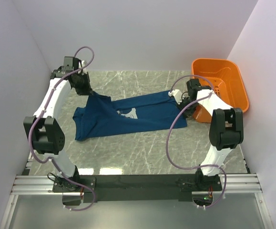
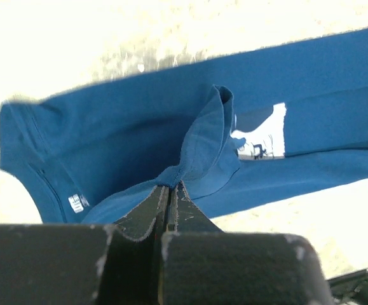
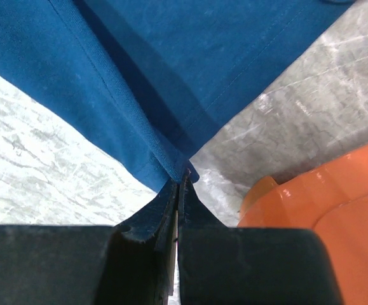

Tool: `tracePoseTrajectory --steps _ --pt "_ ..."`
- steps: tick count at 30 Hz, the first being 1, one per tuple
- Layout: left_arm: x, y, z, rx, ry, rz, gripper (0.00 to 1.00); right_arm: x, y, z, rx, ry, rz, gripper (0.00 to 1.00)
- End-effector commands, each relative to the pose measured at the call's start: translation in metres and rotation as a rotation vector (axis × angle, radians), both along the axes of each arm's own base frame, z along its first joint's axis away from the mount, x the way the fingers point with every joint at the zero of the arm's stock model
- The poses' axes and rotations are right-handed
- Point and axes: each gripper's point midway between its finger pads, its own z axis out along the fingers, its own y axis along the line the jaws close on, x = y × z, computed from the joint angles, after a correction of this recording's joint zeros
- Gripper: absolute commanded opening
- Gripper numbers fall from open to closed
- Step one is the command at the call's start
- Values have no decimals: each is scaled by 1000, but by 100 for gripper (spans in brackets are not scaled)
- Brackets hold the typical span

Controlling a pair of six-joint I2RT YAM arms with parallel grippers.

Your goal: Fold and stack the t-shirts

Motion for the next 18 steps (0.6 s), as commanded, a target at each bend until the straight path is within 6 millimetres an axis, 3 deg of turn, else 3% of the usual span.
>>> tracePoseTrajectory --steps 1,6,11,14,17,18 --pt "22 -4 25 19 -115 -85 1 25 -1 13 0 -74 -35 0" --pt "28 -14 17 20 -127 -231 1 27 1 11 10 -68 -49 0" --pt "28 -19 -8 11 -77 -302 1 29 3 12 19 -72 -53 0" --pt "21 -24 -22 -22 -29 -302 1 29 5 15 29 -77 -49 0" --pt "7 -30 -20 -65 -43 -304 1 25 8 17 46 -75 -26 0" --pt "-7 -32 -16 -86 -44 -302 1 20 9 16 50 -65 2 0"
